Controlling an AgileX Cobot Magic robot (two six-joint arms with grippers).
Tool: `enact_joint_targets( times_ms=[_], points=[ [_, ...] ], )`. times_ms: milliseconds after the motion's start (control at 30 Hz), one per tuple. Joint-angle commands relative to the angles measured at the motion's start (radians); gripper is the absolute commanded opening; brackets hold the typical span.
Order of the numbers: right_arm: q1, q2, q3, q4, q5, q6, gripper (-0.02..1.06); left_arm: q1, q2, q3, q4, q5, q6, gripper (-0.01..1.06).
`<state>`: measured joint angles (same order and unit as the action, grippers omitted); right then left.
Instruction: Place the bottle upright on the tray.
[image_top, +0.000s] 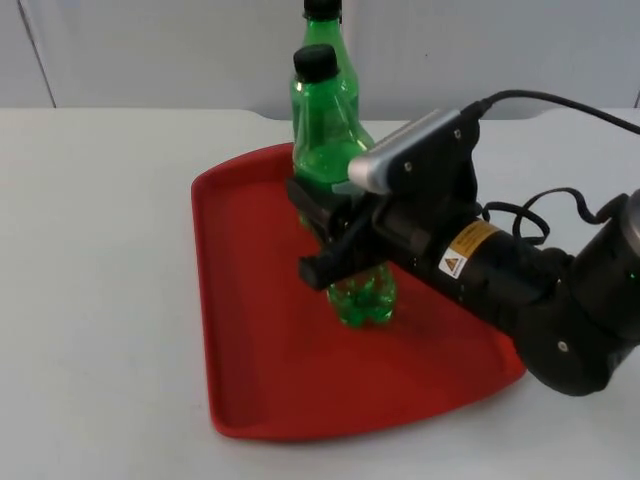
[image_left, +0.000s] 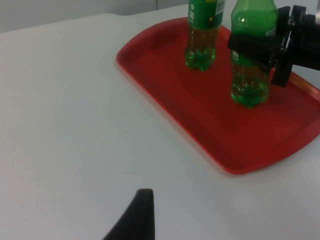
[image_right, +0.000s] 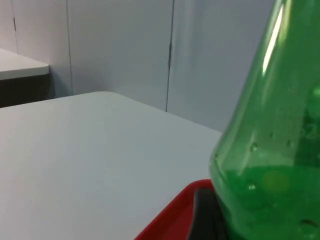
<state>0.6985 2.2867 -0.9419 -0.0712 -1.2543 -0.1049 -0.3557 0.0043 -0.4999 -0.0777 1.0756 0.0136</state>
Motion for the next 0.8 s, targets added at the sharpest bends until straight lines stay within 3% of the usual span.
enact_joint_targets(
  times_ms=[0,100,133,233,333,467,767],
  points=[
    [-0.006,0.000,0.024,0.006,0.033,-0.017,0.32,-0.006,-0.004,0.005,-0.012,-0.003,0.001,1.05],
    [-0.006,-0.002,0.050,0.007,0.033,-0.024,0.49,-0.006,-0.004,0.005,-0.012,-0.003,0.001,1.05],
    [-0.006,-0.002,0.050,0.007,0.033,-0.024,0.49,-0.006,-0.004,0.005,-0.012,-0.003,0.001,1.05],
    [-0.006,-0.002,0.071,0.030,0.033,-0.027,0.70,-0.006,-0.004,0.005,-0.012,-0.003,0.001,1.05],
    [-0.006,-0.008,0.092,0.059,0.033,-0.027,0.78,-0.006,-0.004,0.005,-0.012,-0.003,0.001,1.05],
    [-0.006,-0.042,0.145,0.110,0.033,-0.027,0.80,-0.006,-0.004,0.005,-0.013,-0.003,0.005,1.05],
    [-0.006,-0.109,0.218,0.100,0.033,-0.022,0.80,-0.006,-0.004,0.005,-0.015,-0.003,0.005,1.05]
  ],
)
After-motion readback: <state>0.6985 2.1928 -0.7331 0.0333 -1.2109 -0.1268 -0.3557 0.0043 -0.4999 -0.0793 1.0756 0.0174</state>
